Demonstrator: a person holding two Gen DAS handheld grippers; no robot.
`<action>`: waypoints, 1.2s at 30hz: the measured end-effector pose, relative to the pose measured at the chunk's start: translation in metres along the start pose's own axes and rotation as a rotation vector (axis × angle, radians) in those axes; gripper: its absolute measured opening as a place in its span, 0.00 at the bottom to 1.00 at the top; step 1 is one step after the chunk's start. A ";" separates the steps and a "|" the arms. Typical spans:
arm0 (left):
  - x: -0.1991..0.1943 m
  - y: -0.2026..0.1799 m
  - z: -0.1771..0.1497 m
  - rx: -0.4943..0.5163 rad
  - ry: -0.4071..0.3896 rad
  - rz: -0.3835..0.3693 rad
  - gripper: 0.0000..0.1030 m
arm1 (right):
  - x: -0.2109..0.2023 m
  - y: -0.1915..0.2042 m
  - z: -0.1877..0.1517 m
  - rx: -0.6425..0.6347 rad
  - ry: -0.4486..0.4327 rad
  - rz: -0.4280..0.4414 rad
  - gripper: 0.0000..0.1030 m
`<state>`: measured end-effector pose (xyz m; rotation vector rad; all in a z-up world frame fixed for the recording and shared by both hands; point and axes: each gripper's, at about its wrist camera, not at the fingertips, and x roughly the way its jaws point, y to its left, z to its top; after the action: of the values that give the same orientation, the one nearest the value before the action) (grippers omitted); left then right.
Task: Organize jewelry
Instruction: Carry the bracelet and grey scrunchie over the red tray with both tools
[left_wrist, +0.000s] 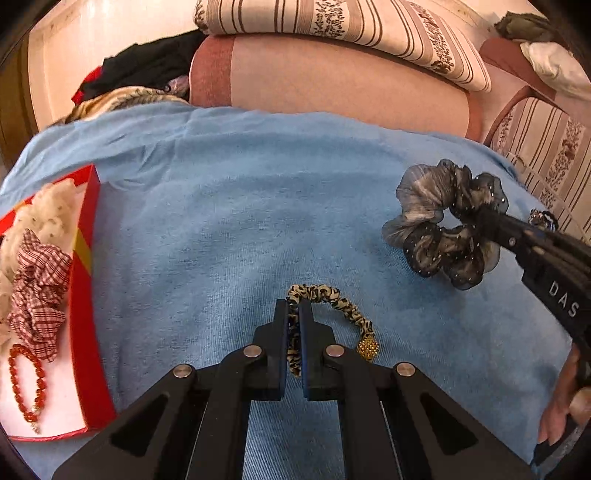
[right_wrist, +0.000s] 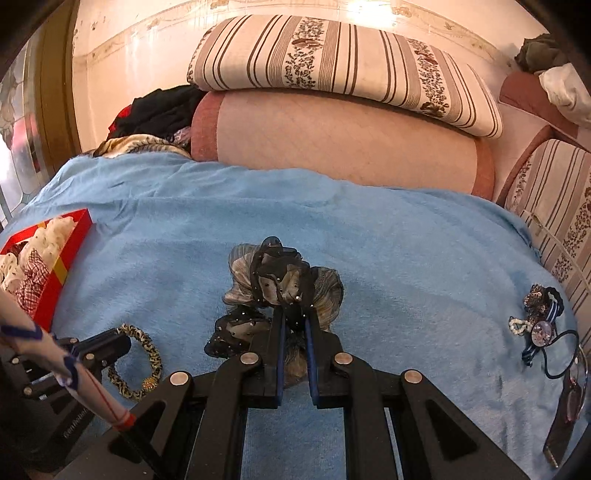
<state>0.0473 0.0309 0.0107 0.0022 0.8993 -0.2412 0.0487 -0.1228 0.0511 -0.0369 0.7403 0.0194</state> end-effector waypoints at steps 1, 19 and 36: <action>0.001 0.001 0.000 -0.004 0.004 -0.003 0.05 | 0.001 0.000 0.000 0.000 0.004 0.000 0.10; -0.002 -0.006 0.003 0.023 -0.031 0.007 0.05 | -0.001 0.008 -0.007 -0.052 0.009 -0.032 0.10; -0.015 -0.010 0.009 0.044 -0.083 0.022 0.05 | -0.008 0.014 -0.007 -0.071 -0.016 -0.044 0.10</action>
<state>0.0431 0.0235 0.0289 0.0427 0.8109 -0.2395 0.0378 -0.1091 0.0508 -0.1206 0.7228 0.0038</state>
